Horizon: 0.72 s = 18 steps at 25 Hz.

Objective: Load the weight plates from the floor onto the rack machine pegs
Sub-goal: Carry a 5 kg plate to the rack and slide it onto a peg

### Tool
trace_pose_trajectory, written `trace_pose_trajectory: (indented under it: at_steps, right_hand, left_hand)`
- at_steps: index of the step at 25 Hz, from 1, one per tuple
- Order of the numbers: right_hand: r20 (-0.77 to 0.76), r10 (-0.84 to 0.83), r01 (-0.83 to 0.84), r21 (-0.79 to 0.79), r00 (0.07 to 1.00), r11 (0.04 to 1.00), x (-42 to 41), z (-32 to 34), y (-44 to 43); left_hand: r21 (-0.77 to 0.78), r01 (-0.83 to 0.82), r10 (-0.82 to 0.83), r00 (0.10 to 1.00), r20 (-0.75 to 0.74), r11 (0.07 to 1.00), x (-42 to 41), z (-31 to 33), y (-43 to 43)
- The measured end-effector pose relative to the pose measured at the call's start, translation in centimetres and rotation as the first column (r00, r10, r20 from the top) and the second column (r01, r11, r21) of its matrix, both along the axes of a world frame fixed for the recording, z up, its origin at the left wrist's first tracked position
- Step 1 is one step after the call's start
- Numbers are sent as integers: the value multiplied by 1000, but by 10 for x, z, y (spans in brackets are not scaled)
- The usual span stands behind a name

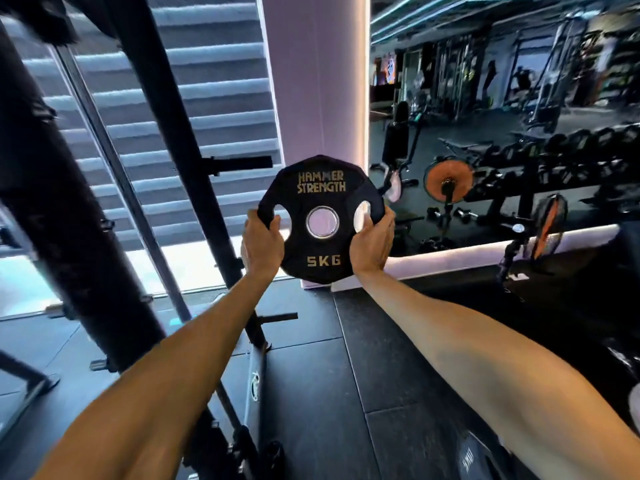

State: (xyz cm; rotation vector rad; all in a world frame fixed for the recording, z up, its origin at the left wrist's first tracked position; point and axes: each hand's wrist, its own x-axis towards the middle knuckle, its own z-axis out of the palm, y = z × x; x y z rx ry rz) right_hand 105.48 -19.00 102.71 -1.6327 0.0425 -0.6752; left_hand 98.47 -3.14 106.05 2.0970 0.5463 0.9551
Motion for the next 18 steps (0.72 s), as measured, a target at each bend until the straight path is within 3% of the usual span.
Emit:
trace_pose_trajectory:
  at_steps: [8,18]
  right_hand:
    - [73,101,-100,-5,992,995,188,-11,91]
    - [102,189,-189,-8,977,982,347,1,178]
  left_hand:
    - [1,-45,45,999,-13,999,176,-8,86]
    - [99,-211,206,977,52,973,301,15,150]
